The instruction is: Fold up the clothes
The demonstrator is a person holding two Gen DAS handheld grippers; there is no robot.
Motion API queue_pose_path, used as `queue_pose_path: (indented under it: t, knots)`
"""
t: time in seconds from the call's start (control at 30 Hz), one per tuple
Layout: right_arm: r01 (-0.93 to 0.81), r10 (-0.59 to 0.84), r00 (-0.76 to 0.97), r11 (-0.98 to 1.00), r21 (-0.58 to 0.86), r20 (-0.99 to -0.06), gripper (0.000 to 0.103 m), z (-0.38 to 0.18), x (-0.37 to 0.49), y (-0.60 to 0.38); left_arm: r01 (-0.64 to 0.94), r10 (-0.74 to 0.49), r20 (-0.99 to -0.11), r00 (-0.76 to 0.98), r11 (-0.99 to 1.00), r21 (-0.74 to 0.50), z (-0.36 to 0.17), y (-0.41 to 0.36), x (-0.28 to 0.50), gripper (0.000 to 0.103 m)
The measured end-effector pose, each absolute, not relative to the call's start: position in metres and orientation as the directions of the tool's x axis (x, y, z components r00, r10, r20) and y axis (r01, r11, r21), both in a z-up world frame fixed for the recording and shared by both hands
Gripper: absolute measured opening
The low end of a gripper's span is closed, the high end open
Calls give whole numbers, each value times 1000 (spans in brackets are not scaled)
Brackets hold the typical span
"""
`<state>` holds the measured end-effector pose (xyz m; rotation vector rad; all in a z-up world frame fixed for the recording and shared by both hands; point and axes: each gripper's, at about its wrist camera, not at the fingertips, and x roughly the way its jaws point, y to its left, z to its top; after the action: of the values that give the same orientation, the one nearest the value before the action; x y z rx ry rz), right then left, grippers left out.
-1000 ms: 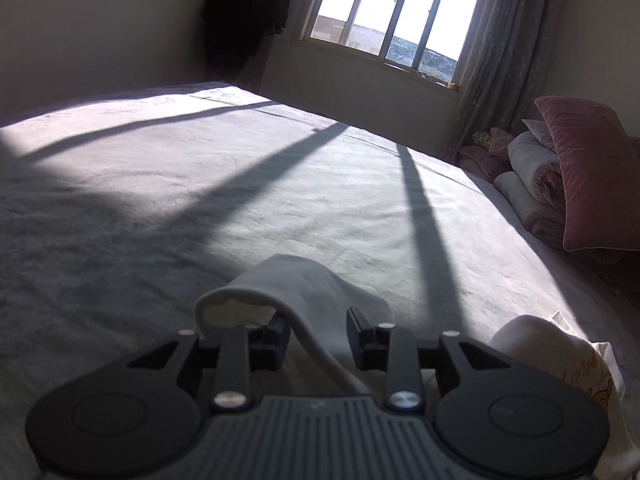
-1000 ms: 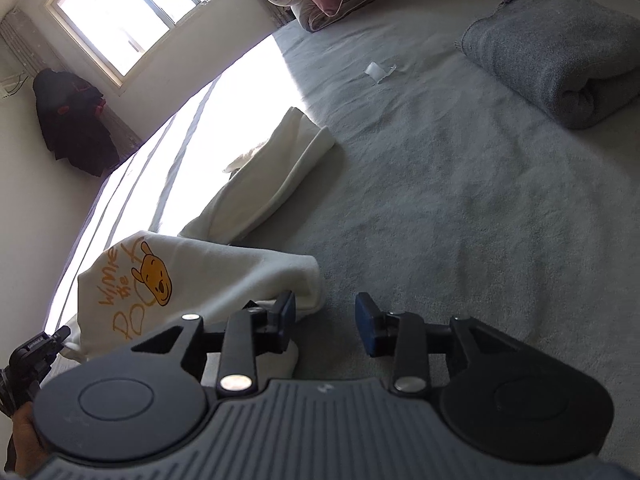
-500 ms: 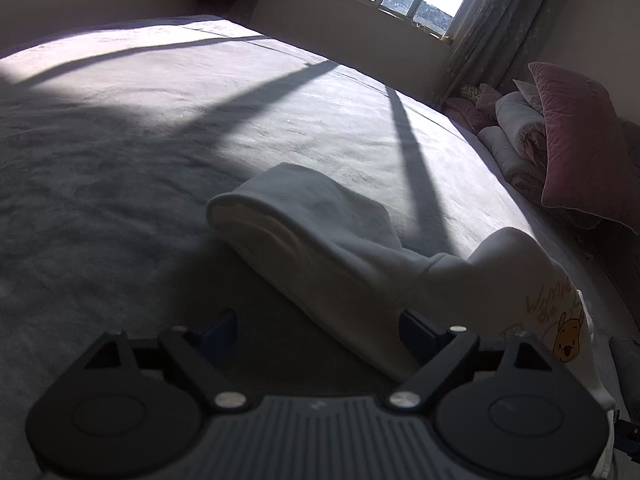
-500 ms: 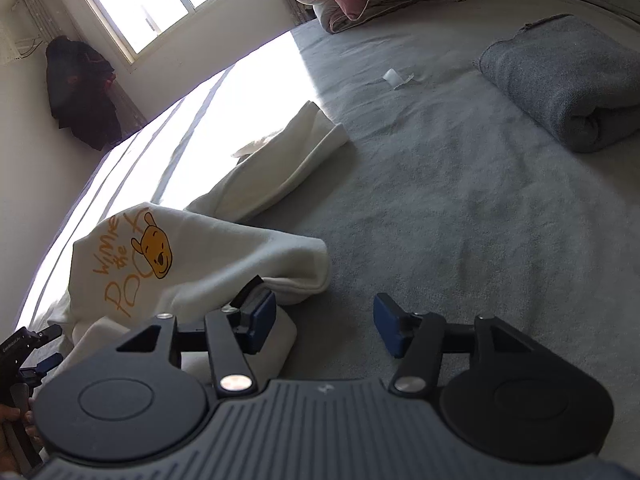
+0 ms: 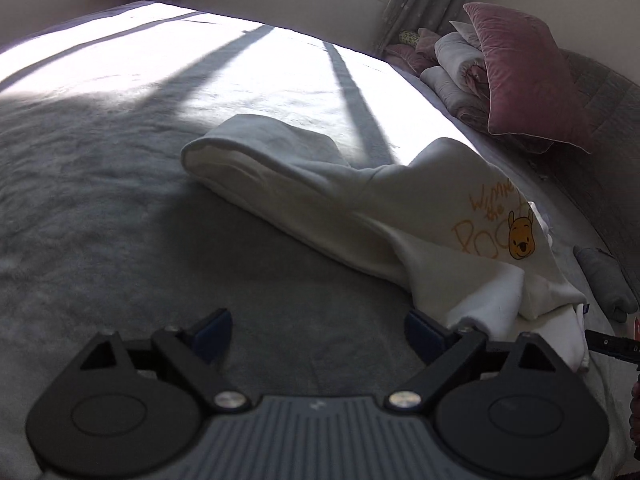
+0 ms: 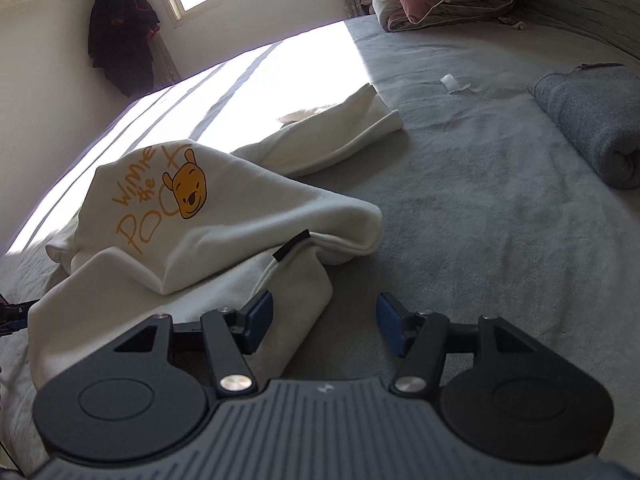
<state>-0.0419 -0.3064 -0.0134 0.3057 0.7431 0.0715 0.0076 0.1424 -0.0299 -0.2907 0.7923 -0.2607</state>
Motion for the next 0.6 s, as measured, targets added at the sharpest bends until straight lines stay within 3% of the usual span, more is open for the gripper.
queue_pose_path:
  t: [0.2, 0.27, 0.4, 0.6]
  knots:
    - [-33, 228, 739, 952, 304, -634, 62, -11, -52, -300, 164, -577, -558, 596, 768, -619, -30, 148, -2, 92]
    - [-55, 244, 744, 950, 308, -622, 62, -8, -56, -298, 208, -633, -525, 570, 729, -653, -25, 145, -5, 92]
    - [-60, 230, 734, 959, 276, -640, 62, -8, -53, -290, 328, -675, -514, 529, 721, -611, -10, 128, -12, 92]
    - [-68, 206, 717, 971, 228, -665, 62, -10, -47, -280, 338, -666, -600, 443, 744, -576, -23, 94, -17, 91]
